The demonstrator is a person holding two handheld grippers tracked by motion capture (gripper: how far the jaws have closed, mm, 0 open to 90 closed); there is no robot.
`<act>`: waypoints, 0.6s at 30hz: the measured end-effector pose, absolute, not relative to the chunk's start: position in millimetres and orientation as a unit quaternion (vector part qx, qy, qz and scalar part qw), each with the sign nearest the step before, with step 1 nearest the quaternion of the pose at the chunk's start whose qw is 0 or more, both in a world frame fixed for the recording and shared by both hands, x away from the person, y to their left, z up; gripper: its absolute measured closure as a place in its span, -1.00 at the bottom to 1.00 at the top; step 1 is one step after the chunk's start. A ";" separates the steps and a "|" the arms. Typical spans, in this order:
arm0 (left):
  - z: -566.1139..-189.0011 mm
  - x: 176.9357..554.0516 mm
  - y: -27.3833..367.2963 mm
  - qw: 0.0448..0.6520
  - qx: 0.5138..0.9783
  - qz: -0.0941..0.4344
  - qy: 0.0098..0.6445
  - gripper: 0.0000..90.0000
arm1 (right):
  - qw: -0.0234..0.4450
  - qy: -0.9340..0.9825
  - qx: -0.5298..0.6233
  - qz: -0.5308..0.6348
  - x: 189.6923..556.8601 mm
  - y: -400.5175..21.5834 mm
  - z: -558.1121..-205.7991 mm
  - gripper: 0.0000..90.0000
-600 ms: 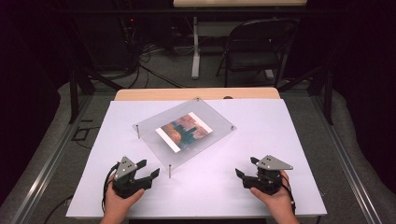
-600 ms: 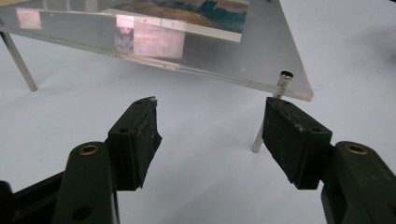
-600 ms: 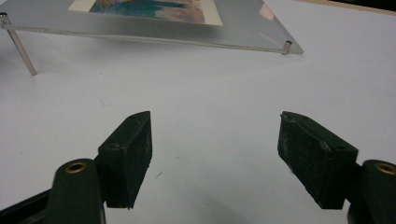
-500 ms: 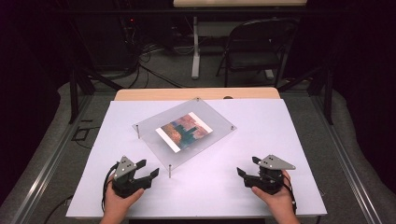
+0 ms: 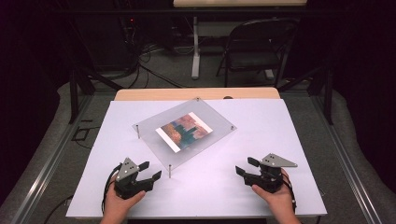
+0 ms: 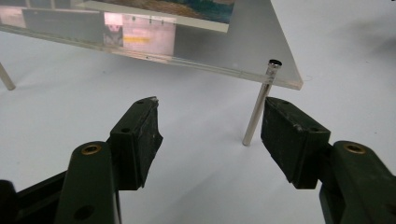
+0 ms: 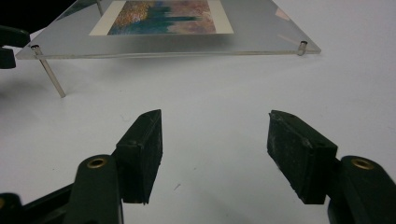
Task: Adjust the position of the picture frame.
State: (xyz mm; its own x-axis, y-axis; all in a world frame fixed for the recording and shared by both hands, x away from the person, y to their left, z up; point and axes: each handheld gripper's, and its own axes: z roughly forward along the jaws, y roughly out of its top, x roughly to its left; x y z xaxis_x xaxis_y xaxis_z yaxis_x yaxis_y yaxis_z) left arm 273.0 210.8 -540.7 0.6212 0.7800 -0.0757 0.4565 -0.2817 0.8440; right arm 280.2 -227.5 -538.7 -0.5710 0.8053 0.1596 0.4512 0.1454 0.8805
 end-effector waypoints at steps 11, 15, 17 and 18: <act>-543.5 272.3 201.5 0.438 0.798 0.172 0.377 -0.13 | 0.163 0.728 0.436 0.503 282.7 -229.8 -538.6 -0.19; -543.9 273.5 194.3 0.438 0.803 0.161 0.370 -0.06 | 0.163 0.725 0.441 0.503 282.7 -230.7 -538.2 -0.18; -544.4 275.1 190.4 0.439 0.807 0.149 0.366 -0.04 | 0.163 0.725 0.442 0.502 282.7 -230.6 -538.3 -0.18; -545.3 276.1 186.8 0.439 0.808 0.142 0.367 -0.03 | 0.162 0.726 0.442 0.501 282.7 -230.6 -538.4 -0.18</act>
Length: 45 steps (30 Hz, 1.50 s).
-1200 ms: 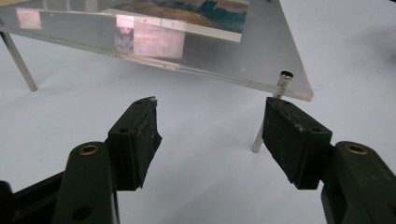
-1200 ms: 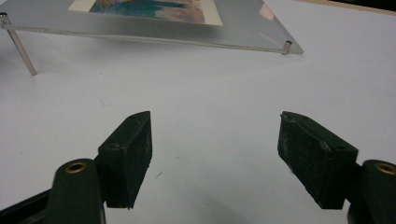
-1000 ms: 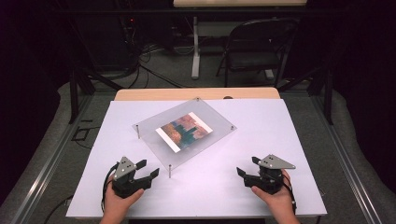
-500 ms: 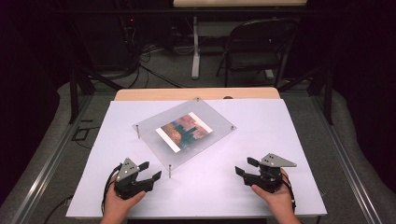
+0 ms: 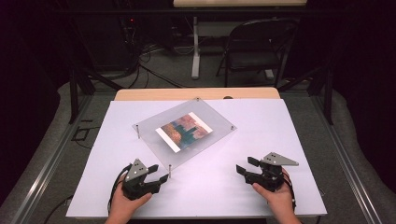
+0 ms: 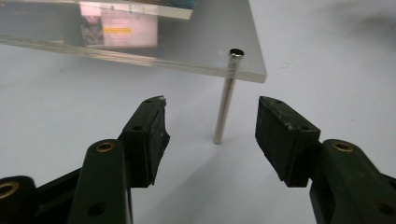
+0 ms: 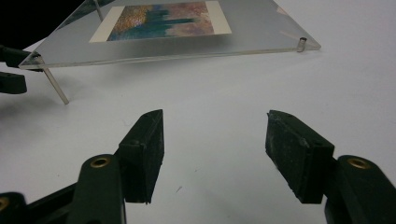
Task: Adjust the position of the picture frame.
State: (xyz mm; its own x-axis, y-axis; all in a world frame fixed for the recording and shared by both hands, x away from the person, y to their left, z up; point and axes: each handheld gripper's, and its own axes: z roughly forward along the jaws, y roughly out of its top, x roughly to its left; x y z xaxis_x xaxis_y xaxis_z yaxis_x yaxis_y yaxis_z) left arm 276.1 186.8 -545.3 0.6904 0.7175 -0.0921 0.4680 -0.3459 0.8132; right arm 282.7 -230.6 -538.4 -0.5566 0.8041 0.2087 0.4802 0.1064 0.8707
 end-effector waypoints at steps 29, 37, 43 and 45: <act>-552.5 291.1 160.2 0.396 0.823 0.132 0.386 0.86 | 0.138 0.719 0.458 0.505 284.9 -234.5 -540.2 -0.08; -552.2 290.2 159.6 0.395 0.825 0.137 0.381 0.89 | 0.138 0.714 0.464 0.507 285.5 -235.6 -540.7 -0.08; -549.9 290.3 160.1 0.402 0.819 0.126 0.389 0.89 | 0.137 0.711 0.469 0.506 286.1 -237.4 -541.0 -0.08; -548.9 290.0 159.1 0.405 0.818 0.122 0.391 0.89 | 0.134 0.709 0.472 0.506 286.6 -238.0 -541.5 -0.08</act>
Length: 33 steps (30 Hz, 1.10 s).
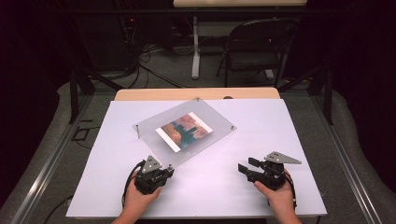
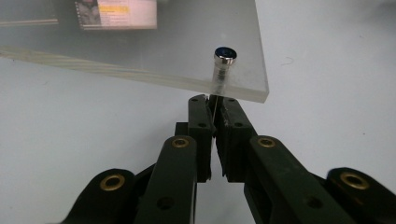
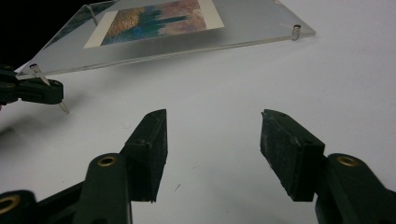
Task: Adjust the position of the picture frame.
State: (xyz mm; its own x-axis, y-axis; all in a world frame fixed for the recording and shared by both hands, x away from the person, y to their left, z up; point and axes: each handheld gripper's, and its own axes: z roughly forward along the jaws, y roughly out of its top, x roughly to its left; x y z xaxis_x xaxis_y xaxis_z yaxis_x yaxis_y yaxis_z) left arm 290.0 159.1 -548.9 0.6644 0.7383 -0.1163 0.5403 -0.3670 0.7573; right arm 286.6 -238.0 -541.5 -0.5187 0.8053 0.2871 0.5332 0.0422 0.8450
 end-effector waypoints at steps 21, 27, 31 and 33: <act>-547.2 276.9 96.4 0.419 0.840 0.067 0.339 0.90 | 0.122 0.700 0.486 0.509 288.3 -241.9 -543.5 -0.08; -549.3 275.2 78.9 0.425 0.843 0.059 0.324 0.90 | 0.121 0.700 0.488 0.508 288.7 -241.7 -544.1 -0.08; -551.6 274.7 74.3 0.424 0.846 0.059 0.317 0.90 | 0.120 0.699 0.489 0.509 288.7 -242.6 -544.0 -0.08; -552.0 275.1 75.2 0.423 0.847 0.056 0.318 0.90 | 0.119 0.697 0.490 0.510 288.9 -243.0 -544.3 -0.08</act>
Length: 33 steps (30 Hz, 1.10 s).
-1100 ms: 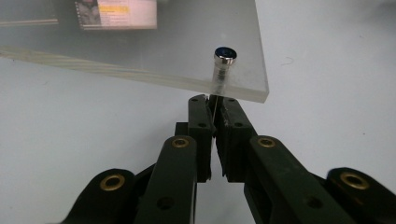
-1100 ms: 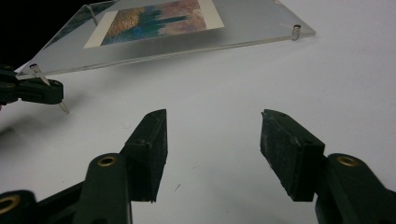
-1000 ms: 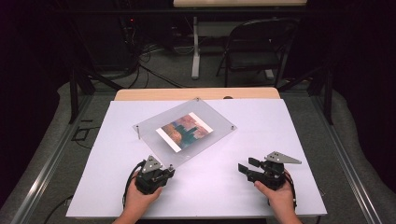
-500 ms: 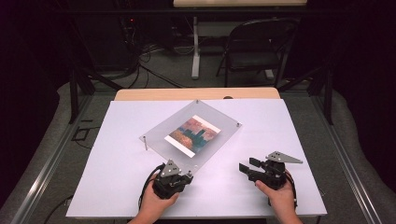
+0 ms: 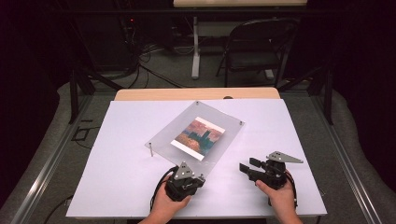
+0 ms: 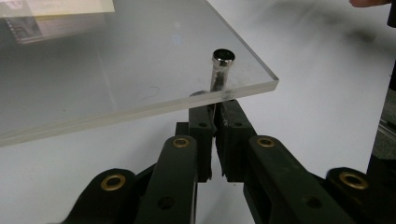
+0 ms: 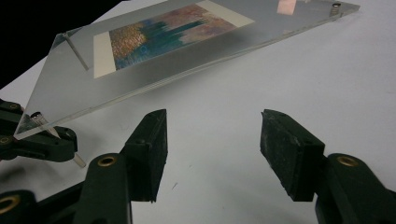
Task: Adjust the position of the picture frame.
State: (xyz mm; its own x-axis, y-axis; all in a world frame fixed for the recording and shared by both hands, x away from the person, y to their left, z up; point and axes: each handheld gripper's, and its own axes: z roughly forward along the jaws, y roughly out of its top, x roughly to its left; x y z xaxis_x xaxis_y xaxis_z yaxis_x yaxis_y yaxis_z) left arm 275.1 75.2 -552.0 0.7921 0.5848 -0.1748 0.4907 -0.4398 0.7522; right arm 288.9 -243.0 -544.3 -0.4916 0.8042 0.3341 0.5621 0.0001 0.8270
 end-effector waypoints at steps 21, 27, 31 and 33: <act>-543.6 261.1 96.1 0.435 0.844 0.043 0.311 0.23 | 0.117 0.694 0.493 0.512 288.5 -245.0 -544.0 -0.09; -535.2 257.6 116.8 0.451 0.831 0.037 0.323 0.19 | 0.117 0.694 0.493 0.511 288.3 -245.6 -543.9 -0.09; -531.4 260.2 133.9 0.445 0.828 0.061 0.336 0.19 | 0.116 0.694 0.493 0.511 288.3 -245.5 -543.9 -0.09; -530.2 263.9 143.6 0.447 0.820 0.067 0.350 0.19 | 0.116 0.694 0.493 0.512 288.3 -245.3 -543.9 -0.09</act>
State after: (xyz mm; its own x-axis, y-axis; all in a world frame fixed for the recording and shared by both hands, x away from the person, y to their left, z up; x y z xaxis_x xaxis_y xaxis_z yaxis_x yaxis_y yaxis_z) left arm 263.9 143.6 -530.2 0.7463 0.6338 -0.2033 0.5141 -0.3547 0.7810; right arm 288.3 -245.3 -543.9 -0.4876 0.8029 0.3428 0.5654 -0.0088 0.8248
